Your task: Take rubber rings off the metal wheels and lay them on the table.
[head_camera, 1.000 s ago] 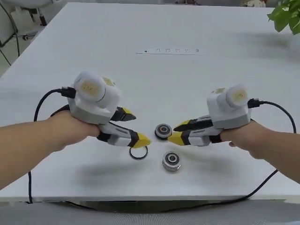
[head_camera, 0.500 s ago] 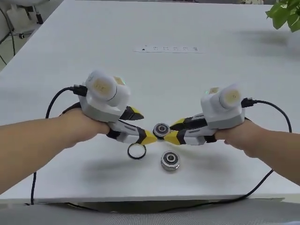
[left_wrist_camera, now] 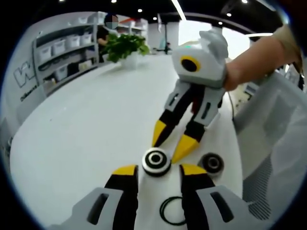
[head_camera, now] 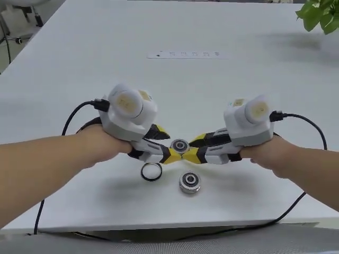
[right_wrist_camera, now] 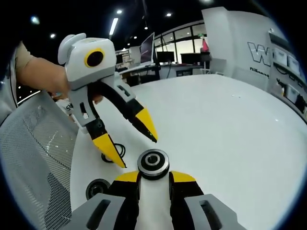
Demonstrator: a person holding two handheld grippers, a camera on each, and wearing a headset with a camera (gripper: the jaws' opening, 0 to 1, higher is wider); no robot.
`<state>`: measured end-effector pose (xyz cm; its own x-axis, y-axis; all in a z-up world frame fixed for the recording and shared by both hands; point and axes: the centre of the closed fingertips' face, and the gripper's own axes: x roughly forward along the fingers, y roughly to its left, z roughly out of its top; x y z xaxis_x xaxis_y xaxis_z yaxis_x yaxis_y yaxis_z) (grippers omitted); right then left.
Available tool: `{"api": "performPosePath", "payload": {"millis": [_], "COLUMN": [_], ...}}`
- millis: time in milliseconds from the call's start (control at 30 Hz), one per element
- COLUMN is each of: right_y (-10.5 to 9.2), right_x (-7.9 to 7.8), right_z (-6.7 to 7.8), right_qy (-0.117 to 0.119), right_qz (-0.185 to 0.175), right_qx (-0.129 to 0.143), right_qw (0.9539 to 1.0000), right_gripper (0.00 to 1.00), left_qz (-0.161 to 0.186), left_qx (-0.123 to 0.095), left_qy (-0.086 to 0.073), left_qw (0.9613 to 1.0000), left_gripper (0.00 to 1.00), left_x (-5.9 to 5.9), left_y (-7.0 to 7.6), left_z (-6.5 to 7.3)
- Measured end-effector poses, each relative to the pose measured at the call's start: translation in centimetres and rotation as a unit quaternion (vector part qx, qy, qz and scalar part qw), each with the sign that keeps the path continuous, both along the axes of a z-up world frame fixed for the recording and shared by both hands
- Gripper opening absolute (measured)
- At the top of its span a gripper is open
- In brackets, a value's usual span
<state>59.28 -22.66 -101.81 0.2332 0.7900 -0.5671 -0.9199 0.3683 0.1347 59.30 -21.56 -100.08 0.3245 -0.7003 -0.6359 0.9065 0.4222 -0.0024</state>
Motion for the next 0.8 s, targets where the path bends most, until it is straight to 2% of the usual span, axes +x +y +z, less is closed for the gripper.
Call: {"api": "performPosePath", "payload": {"millis": [233,400,800], "right_y": [0.1,0.2,-0.1], "right_x": [-0.2,-0.4,-0.1], "right_z": [0.1,0.2,0.1], "right_qy": [0.0,0.0,-0.004], "right_qz": [0.0,0.0,-0.001], "right_qx": [0.001,0.001,0.0], "right_qw": [1.0,1.0,1.0], "right_gripper": [0.2,0.2,0.19], "left_qz": [0.0,-0.006,0.01], "left_qx": [-0.003,0.0,0.006], "left_qy": [-0.007,-0.005,-0.008], "left_qw": [1.0,1.0,0.9999], "left_gripper": [0.28,0.21,0.14], "left_x": [0.5,0.2,0.3], "left_y": [-0.5,-1.0,-1.1], "left_z": [0.1,0.0,-0.1]}}
